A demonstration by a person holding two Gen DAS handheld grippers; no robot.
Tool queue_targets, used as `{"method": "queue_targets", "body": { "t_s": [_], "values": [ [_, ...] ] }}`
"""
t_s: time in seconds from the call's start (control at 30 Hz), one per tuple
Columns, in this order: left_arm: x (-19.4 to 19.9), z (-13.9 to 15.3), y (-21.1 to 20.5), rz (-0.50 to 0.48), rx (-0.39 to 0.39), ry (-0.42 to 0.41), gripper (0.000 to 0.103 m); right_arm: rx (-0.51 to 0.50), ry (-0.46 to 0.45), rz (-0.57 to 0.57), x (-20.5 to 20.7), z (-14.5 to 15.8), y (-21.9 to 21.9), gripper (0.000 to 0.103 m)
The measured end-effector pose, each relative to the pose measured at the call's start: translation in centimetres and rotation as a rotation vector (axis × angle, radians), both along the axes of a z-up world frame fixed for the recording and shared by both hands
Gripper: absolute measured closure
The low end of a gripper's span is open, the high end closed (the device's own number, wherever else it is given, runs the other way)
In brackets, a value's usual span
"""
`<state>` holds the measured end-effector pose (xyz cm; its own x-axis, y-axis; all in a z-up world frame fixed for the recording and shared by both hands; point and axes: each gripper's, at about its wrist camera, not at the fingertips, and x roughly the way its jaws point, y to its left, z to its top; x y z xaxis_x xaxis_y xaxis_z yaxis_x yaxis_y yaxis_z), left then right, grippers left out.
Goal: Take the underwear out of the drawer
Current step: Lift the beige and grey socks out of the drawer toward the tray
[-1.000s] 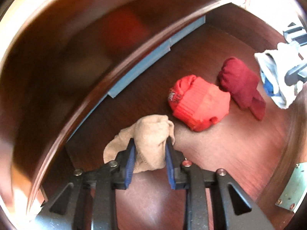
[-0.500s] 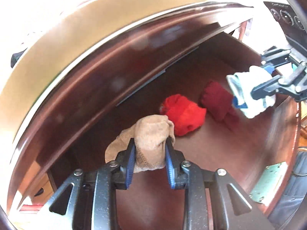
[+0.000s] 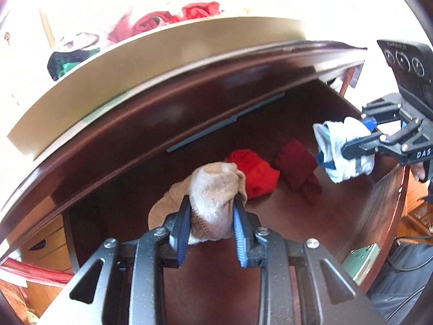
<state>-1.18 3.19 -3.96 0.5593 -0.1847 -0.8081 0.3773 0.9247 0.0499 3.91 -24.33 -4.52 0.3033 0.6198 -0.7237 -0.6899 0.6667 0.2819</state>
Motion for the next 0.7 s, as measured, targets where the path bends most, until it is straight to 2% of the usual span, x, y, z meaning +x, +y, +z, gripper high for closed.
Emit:
{"method": "queue_targets", "body": {
  "t_s": [0.27, 0.7],
  "values": [
    [-1.2, 1.5, 1.7, 0.036, -0.044, -0.049, 0.077, 0.028, -0.030, -0.012, -0.3, 0.2, -0.6, 0.077],
    [-2.2, 2.3, 3.1, 0.094, -0.088, -0.133, 0.077, 0.095, -0.105, -0.030, -0.8, 0.3, -1.5, 0.077]
  ]
}}
